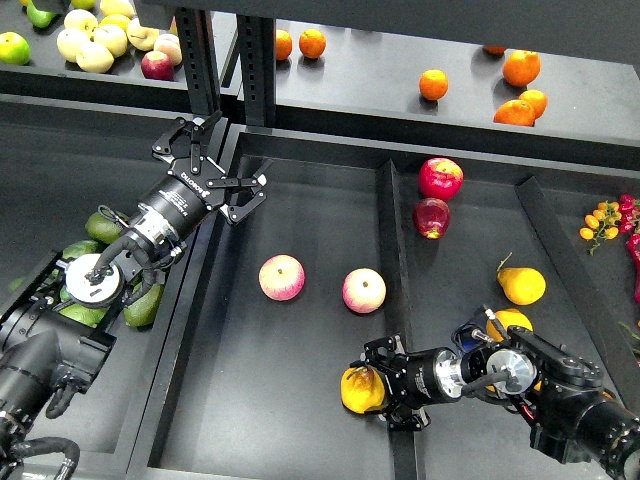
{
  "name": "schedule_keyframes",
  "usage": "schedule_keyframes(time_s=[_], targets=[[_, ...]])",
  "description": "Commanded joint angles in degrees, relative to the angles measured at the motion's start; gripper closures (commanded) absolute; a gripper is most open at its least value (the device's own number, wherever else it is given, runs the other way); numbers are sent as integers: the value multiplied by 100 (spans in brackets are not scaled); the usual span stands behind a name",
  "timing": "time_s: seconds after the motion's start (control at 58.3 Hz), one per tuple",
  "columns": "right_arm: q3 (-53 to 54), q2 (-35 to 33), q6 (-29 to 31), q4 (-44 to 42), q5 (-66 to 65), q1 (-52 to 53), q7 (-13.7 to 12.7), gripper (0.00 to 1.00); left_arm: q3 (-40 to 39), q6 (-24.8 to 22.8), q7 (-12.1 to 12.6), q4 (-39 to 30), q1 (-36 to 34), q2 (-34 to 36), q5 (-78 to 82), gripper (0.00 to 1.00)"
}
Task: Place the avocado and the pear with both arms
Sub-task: 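Lift the pear and carry it into the pear bin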
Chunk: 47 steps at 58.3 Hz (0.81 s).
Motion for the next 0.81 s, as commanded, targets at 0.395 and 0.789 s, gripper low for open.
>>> schedule_keyframes(time_s=[0.395,0.789], targets=[[513,-446,4,1042,989,220,3,99,-9,0,9,29,9,0,2,1],[381,-2617,4,3072,2193,167,3,99,8,0,9,64,53,0,2,1]])
